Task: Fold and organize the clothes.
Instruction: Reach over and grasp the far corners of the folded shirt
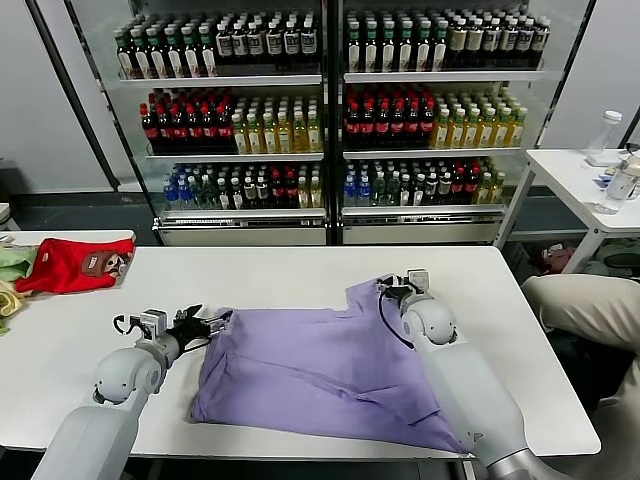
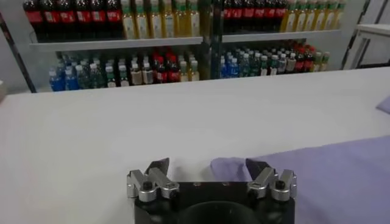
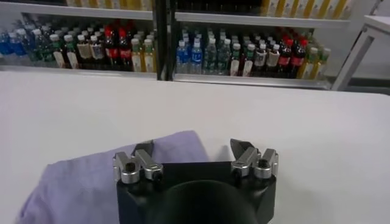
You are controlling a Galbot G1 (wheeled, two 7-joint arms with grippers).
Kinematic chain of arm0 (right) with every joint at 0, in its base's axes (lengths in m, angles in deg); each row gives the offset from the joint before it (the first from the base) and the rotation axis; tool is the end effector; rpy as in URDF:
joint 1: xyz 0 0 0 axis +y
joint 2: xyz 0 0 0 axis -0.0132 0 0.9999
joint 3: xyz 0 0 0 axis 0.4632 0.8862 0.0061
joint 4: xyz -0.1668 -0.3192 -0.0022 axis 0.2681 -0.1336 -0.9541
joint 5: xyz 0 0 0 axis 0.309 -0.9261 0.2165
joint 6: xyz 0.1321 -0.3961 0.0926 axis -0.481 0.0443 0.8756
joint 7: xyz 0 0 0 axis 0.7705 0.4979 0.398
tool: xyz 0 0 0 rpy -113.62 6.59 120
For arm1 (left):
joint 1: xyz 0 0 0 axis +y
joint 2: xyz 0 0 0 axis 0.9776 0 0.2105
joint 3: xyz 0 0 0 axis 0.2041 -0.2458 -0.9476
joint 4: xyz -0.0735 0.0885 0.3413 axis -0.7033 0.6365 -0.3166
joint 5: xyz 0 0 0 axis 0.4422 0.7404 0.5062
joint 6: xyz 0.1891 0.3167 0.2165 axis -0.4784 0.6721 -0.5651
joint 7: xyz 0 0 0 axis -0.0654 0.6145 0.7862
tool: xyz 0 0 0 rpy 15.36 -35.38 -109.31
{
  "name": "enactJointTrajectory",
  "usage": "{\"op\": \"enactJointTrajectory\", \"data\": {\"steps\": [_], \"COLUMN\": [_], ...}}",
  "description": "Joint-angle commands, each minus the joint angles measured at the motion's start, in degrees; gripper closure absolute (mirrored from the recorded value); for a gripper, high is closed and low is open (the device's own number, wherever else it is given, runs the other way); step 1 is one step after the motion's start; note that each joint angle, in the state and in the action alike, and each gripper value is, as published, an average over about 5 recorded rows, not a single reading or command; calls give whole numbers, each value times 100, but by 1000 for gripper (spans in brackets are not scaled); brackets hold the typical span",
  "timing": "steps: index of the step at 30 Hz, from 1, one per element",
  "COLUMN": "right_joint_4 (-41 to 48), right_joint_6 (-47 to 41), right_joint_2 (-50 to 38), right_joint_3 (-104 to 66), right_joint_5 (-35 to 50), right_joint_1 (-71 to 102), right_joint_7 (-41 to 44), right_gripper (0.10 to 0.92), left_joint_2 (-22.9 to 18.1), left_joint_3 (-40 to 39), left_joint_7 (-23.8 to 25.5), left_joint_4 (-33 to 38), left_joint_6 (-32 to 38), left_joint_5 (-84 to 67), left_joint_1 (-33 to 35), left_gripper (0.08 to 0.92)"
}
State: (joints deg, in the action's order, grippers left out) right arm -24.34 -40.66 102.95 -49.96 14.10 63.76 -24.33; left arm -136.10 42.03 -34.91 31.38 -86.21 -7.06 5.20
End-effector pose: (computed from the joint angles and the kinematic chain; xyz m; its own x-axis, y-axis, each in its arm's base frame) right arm 0.5679 0.0305 -0.2926 -0.8581 -0.0516 0.5109 -0.0794 0.9963 -0.0328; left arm 0.4643 0.1464 -0.3070 -0.8351 0.2169 0.5056 0.2340 0.9718 -0.0305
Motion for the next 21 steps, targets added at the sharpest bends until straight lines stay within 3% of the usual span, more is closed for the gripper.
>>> {"op": "enactJointTrajectory", "data": {"steps": [1,17,21], "right_joint_4": [80,89,-350], "right_joint_6": [-15,122,378], "right_joint_2": [33,34,-180], "right_joint_3": [-4,-42,-36], "right_joint_5": [-11,-69,-140], "right_joint_1": [-13,-5,136], "right_joint_7": [16,149,280], "right_gripper": [229,681,794], "left_joint_2": [15,-81,-46], "left_joint_3": [6,-84,-63], "left_joint_7": [301,365,274], "left_joint_4": [-71,-125,-8], "left_joint_6": [24,86,380], "left_joint_5": [68,79,-94], "left_joint_1": [76,97,150], "left_gripper": [190,609,730]}}
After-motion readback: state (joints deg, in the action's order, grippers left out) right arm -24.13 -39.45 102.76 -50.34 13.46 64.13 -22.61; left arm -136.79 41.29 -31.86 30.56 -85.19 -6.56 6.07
